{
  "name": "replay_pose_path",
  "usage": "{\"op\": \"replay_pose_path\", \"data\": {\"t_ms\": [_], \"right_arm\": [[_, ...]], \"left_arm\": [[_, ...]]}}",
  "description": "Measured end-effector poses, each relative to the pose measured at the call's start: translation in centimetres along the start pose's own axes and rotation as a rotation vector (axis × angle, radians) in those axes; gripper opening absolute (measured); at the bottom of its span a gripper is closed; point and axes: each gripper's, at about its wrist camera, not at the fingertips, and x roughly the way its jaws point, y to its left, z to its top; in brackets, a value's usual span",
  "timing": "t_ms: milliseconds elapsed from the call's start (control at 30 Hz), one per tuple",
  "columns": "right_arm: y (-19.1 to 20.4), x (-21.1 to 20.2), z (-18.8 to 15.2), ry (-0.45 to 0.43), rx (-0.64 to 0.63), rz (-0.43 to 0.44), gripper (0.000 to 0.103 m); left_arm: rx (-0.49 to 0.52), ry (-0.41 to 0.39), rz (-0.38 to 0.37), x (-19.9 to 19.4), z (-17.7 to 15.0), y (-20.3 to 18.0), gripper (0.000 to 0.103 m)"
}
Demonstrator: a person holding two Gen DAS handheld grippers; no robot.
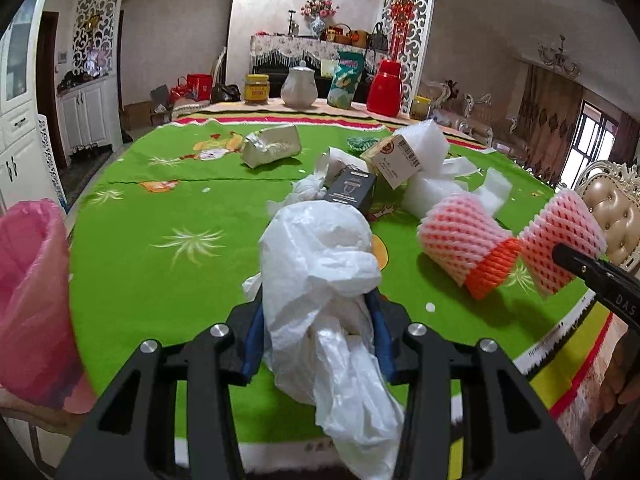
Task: Collect trash
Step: 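Carry the bag and foam net with both tools over the pink bin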
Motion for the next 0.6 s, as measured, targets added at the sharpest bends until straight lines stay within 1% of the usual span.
{"op": "replay_pose_path", "data": {"t_ms": [100, 367, 500, 600], "right_arm": [[1.7, -1.0, 0.2, -0.019, -0.030, 0.026, 0.039], [4.7, -2.6, 1.3, -0.102, -0.067, 0.068, 0.039], [6.7, -2.7, 2.1, -0.120, -0.109, 0.100, 0.039], [8.7, -2.3, 2.6, -0.124, -0.151, 0.133, 0.039]], "left_arm": [[0.000, -0.024, 0.009, -1.5, -0.3, 0.6, 0.043], [0.017, -0.082, 0.079, -3.6, -0.5, 2.3, 0.043], [0.017, -0.105, 0.109, -4.3, -0.5, 3.4, 0.043], [0.011, -0.132, 0.148, -5.4, -0.6, 4.6, 0.043]]}}
